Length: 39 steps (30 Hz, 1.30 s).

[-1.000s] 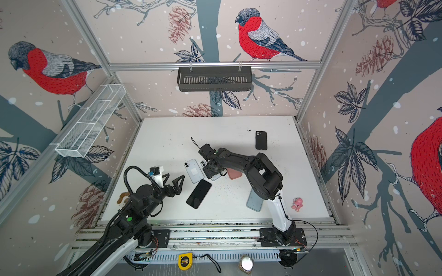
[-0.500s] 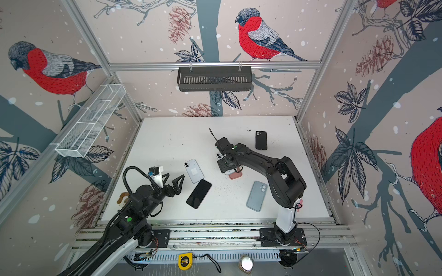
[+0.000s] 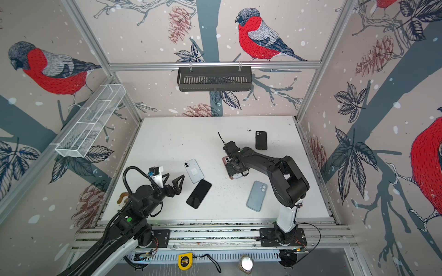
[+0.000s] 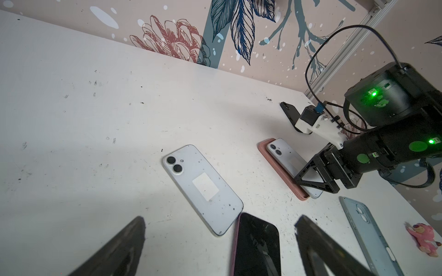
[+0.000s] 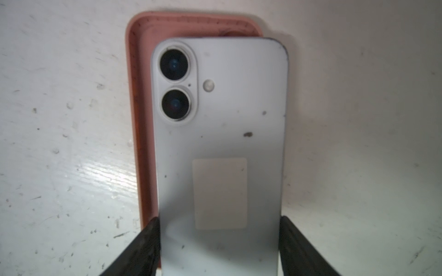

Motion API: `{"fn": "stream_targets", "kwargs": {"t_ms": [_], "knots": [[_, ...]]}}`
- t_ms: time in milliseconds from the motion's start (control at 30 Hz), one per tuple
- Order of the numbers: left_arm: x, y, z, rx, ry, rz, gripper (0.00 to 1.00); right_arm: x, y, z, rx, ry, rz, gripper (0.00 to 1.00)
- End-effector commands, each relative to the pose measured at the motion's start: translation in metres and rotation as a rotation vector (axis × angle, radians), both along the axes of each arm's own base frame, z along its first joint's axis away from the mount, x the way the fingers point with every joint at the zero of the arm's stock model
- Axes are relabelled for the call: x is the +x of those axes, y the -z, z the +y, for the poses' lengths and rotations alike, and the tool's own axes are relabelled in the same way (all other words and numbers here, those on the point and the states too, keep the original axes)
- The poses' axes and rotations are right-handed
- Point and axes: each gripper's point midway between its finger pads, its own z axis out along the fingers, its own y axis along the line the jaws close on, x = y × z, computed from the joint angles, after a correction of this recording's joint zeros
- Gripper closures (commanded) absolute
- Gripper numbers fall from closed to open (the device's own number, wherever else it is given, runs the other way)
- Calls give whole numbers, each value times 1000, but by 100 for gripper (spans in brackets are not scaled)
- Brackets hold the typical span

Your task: Put the phone into the phone case

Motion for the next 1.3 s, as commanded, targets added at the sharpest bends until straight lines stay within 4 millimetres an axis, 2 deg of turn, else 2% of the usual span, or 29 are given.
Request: {"fn": "stream_targets", "kwargs": {"t_ms": [0,167,367,600,733,967,1267], "knots": [[0,-4,-1,-10,3,-16,2,10,-10,2,13,-9,-55,38],[-1,-3,-1,-10,4,-18,3,10,-29,17,91,-113,-105,33],[0,-3,-3,-7,13,-13,2,18,-37,13,21,-220,-156,33],[0,0,-9,1,44,-1,2,14,-41,17,16,-328,-138,33],[0,0,-8,2,39,0,2,9,-37,16,22,-351,-112,33],[0,-1,-6,0,32,-6,3,16,-20,-1,-67,-297,-93,30],[0,-2,-5,-2,25,-12,2,16,-9,3,-61,-314,-71,29]]}}
